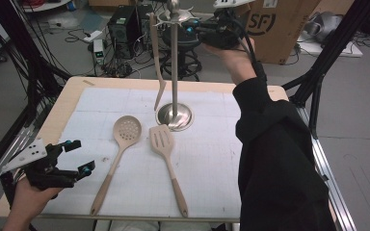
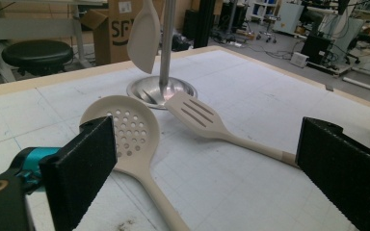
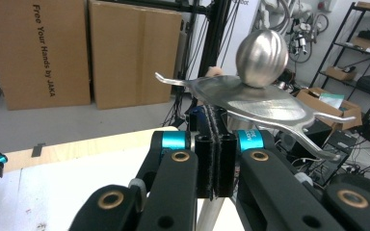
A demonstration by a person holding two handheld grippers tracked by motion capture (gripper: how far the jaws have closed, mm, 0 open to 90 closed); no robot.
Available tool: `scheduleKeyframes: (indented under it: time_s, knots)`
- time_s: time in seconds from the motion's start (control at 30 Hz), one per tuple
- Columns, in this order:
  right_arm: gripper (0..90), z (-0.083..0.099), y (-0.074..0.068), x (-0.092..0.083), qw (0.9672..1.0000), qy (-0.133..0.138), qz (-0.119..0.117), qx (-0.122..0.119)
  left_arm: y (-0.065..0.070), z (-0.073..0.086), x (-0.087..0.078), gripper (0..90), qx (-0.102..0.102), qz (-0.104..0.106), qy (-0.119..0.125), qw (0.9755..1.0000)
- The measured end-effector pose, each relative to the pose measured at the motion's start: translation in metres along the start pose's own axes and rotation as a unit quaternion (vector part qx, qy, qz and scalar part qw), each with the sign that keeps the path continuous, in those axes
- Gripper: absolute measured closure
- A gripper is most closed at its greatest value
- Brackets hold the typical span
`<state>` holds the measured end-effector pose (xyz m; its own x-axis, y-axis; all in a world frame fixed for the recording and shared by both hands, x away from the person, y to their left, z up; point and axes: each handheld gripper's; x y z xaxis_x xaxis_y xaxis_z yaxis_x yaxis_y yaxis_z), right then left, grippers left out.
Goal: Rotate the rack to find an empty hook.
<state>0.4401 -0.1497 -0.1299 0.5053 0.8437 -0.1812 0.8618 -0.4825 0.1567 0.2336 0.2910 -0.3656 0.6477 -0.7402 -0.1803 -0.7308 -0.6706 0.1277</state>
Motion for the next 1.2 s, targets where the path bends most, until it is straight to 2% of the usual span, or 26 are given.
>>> scheduleKeyframes:
  time_s: [0.8,1.2]
  knots:
    - [90.0,-0.001,-0.011,0.011,0.9999,0.001,-0.010,-0.003,0.002,-0.001,0.001,7.8,0.003,0.002,-0.001,1.0000]
    - [90.0,0.003,-0.012,0.001,1.0000,0.002,-0.006,-0.002,0.004,-0.002,0.001,7.8,0.006,0.004,0.000,1.0000]
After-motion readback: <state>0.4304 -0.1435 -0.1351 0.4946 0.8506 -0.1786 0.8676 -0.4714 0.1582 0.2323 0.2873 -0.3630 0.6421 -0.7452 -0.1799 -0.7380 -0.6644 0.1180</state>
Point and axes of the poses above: each handheld gripper's, and its own axes: x roughly forward along the jaws, z roughly out of its underside, y roughly to its right, and after that the axes turned 2 degrees about y, right-handed
